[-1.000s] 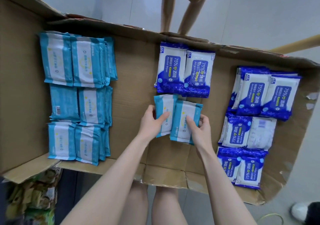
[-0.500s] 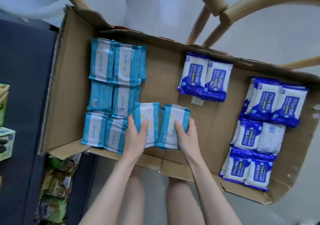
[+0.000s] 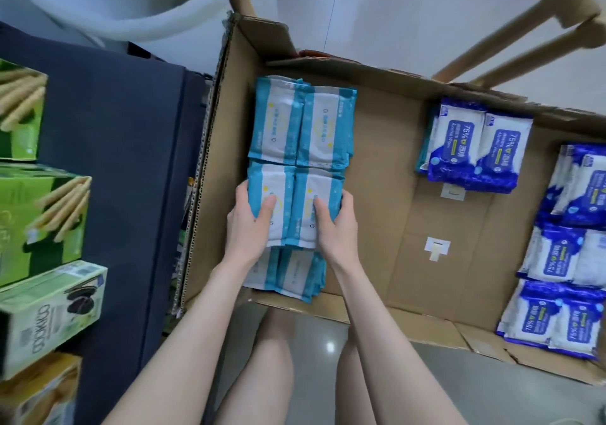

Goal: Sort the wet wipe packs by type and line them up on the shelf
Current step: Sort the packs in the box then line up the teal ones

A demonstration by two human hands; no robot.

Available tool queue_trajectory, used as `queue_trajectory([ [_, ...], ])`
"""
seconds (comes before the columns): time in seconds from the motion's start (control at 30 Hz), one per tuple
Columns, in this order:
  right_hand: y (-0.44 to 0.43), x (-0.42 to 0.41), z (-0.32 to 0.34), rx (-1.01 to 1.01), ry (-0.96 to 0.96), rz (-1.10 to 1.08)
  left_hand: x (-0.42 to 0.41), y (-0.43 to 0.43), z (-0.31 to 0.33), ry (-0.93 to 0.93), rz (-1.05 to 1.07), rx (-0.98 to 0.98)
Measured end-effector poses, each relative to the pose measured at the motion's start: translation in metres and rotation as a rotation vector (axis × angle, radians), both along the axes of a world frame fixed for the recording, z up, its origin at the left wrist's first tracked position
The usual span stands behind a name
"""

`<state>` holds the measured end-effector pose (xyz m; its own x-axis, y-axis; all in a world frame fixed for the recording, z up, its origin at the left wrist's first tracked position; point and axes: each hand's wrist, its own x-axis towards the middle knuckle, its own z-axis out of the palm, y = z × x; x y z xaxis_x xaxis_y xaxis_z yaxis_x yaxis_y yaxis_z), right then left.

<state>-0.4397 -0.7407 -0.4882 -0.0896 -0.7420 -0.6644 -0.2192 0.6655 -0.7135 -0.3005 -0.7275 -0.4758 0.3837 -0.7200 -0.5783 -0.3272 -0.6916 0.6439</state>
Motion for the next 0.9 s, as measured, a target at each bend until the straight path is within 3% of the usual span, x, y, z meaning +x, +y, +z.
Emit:
queue_trajectory([
  [0.07, -0.006, 0.015, -0.007, -0.015, 0.098, 0.039, 0.013, -0.008, -0.008, -0.012, -0.023, -0.007],
  [0.2, -0.008, 0.031, -0.02, -0.023, 0.492, 0.241, 0.024, -0.009, -0.032, -0.144, -0.151, 0.034],
  [0.37, -0.002, 0.031, -0.027, -0.045, 0.446, 0.322, 0.023, -0.007, -0.042, 0.0, -0.141, 0.135],
  [0.57, -0.009, 0.022, -0.026, -0.016, 0.47, 0.443, 0.033, -0.008, -0.045, 0.018, -0.164, 0.154],
  [0.7, -0.012, 0.011, -0.017, 0.001, 0.471, 0.543, 0.038, -0.007, -0.035, -0.023, -0.201, 0.181],
  [0.9, -0.009, -0.008, 0.017, -0.05, 0.534, 0.583, 0.024, 0.0, 0.018, -0.164, -0.326, -0.005],
])
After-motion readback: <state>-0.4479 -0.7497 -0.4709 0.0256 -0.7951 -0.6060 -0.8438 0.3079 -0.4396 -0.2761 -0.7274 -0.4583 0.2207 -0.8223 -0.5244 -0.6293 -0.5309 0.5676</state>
